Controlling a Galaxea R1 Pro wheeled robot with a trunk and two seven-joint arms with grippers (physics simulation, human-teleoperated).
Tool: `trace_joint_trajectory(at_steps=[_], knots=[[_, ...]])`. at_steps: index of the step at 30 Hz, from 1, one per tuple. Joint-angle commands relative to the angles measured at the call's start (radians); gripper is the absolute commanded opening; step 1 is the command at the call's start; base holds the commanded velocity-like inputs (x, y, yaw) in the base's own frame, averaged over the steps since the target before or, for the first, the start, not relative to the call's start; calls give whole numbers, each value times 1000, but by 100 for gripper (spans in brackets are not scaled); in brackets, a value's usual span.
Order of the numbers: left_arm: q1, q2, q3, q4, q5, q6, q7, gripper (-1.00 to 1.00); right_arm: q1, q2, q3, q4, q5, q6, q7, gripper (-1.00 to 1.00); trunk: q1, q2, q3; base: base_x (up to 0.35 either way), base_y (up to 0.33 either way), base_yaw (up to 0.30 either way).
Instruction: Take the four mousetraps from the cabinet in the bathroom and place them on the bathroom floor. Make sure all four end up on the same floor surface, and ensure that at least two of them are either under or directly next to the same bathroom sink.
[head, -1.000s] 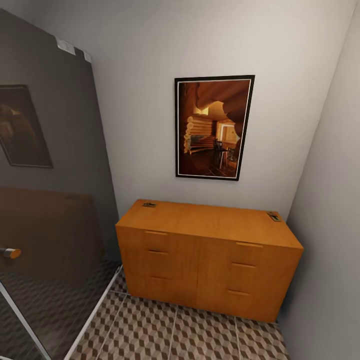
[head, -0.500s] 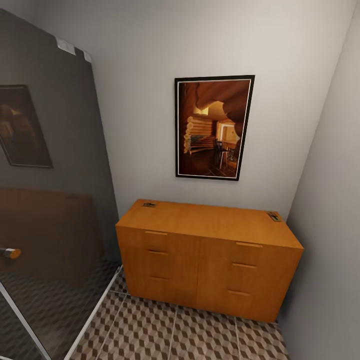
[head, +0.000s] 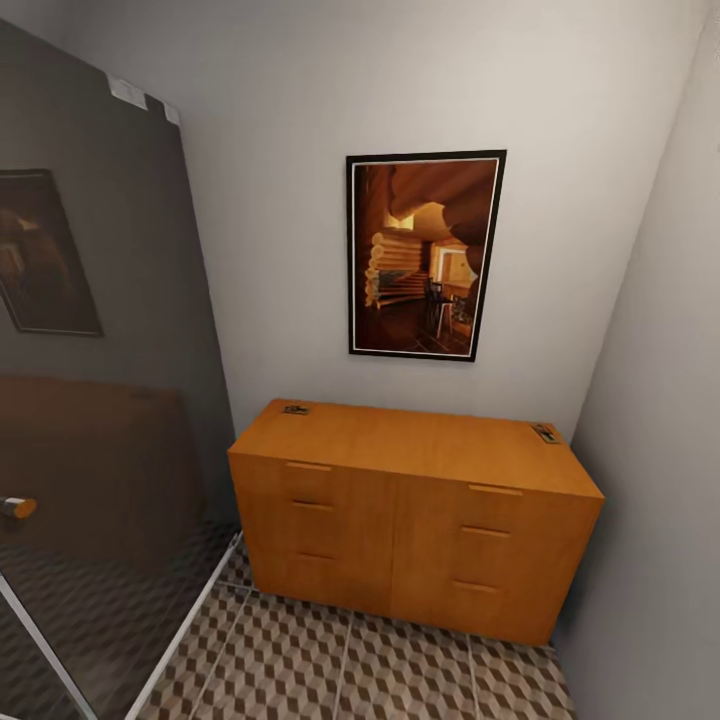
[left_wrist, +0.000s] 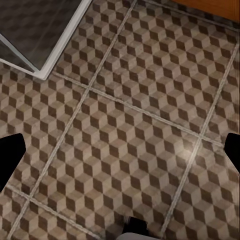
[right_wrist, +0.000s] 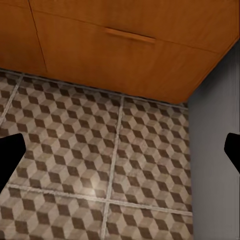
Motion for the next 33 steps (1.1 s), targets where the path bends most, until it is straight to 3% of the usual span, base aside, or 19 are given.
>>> trace_joint_trajectory(at_steps=[1, 24, 33], knots=[[-1, 0, -9, 4, 4, -5, 2, 100, -1, 0, 0, 4, 10, -4, -8, 100, 1, -1, 0, 66, -151, 0], [-1, 1, -9, 4, 4, -5, 2, 100, -1, 2, -1, 4, 10, -4, -9, 100, 1, -1, 0, 186, -244, 0], [-1, 1, -9, 4, 4, -5, 2, 100, -1, 1, 0, 4, 11, -4, -9, 100, 1, -1, 0, 302, -78, 0]])
